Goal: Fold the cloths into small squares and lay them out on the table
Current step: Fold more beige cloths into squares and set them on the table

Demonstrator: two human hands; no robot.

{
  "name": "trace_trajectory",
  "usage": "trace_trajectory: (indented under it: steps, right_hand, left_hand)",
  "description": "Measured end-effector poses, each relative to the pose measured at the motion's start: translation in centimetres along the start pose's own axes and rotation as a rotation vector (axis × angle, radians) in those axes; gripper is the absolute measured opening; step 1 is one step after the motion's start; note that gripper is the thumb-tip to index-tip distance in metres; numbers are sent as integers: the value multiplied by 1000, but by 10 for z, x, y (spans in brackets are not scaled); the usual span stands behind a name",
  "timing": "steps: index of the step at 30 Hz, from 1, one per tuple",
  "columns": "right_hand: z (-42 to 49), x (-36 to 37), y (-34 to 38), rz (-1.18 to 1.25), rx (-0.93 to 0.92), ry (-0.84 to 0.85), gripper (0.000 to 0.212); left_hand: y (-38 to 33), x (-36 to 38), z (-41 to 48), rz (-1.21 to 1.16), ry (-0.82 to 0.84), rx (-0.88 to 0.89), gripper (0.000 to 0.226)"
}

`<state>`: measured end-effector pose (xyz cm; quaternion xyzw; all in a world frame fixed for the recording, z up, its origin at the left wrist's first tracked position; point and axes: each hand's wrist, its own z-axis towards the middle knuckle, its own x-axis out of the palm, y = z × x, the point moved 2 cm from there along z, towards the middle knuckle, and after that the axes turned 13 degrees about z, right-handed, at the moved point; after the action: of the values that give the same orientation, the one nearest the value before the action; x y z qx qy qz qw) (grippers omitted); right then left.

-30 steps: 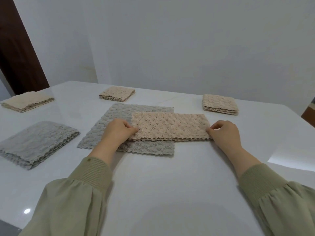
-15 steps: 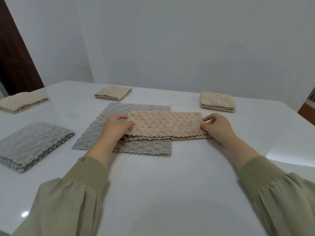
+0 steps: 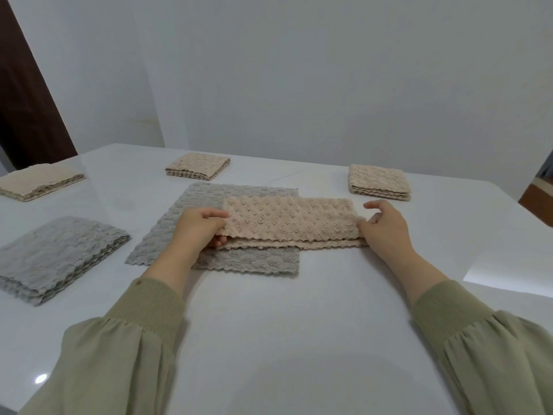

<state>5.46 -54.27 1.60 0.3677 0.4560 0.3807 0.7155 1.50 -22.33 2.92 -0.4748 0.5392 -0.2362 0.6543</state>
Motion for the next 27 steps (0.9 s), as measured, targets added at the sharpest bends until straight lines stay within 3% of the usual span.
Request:
trace_trajectory:
  steps: [7, 13, 22, 24, 27]
  right_hand:
    - [-3, -4, 2, 46, -15, -91, 28]
    - [-4, -3, -3, -161, 26, 18, 23]
    - [-7, -4, 0, -255, 6, 0, 21]
    - [-8, -4, 2, -358, 30, 31, 23]
    - [-8, 1, 8, -529, -119, -54, 33]
  left_hand:
    - [-3, -5, -1, 135, 9, 64, 17]
    - [-1, -8, -1, 327, 96, 70, 14]
    - [-3, -9, -4, 462, 85, 114, 14]
    - [-6, -6, -6, 593, 43, 113, 14]
    - [-16, 8, -15, 931, -216, 271, 19]
